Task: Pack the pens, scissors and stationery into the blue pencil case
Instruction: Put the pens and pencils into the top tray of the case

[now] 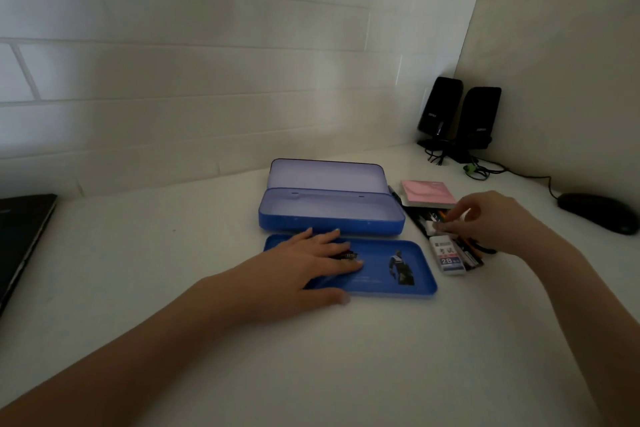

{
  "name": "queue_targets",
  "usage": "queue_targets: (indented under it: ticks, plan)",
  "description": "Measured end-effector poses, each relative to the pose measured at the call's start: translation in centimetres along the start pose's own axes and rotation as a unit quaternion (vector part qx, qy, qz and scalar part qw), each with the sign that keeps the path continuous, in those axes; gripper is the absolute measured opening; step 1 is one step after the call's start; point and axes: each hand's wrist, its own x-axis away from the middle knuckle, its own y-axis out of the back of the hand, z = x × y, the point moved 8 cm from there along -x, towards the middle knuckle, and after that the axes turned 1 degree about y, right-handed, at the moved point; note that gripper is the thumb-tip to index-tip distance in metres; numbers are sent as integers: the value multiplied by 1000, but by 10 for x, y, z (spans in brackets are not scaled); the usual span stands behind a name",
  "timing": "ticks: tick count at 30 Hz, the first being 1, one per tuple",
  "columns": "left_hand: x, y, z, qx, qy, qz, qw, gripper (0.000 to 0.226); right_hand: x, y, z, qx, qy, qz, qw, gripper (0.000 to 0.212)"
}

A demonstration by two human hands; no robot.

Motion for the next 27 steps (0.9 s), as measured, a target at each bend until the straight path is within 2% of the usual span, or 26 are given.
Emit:
queue_targets:
  ticks: [3, 6, 11, 14, 17, 20, 23, 25, 27]
  plan:
    - [-1, -2, -7, 1, -10, 2, 1000, 50, 8, -3, 5, -21, 19, 48, 998, 23]
    - [-1, -4, -14, -1, -21, 7, 1000, 50, 11, -9, 9, -24, 22, 53, 998, 34]
    - [-3, -5, -18, -24, -24, 8, 999, 54, 12, -17, 21, 62, 2, 8, 998, 39]
    - [-1, -4, -16, -22, -9, 3, 1000, 55, 21, -11, 37, 112, 30, -61, 991, 34]
    - [3, 2, -13, -16, 14, -12, 1000, 62, 25, -11, 47, 47, 49, -98, 993, 39]
    - [7, 14, -14, 16, 20, -45, 999, 70, 23, -17, 48, 8, 70, -51, 996, 42]
    - [9, 18, -18, 60, 14, -41, 997, 74, 21, -5, 44, -5, 89, -28, 996, 38]
    - [9, 18, -22, 73, 3, -36, 997, 75, 23, -7, 37, -12, 83, 52, 995, 28]
    - [8, 16, -22, 80, 5, -34, 996, 75, 32, -19, 34, 47, 74, 154, 984, 29]
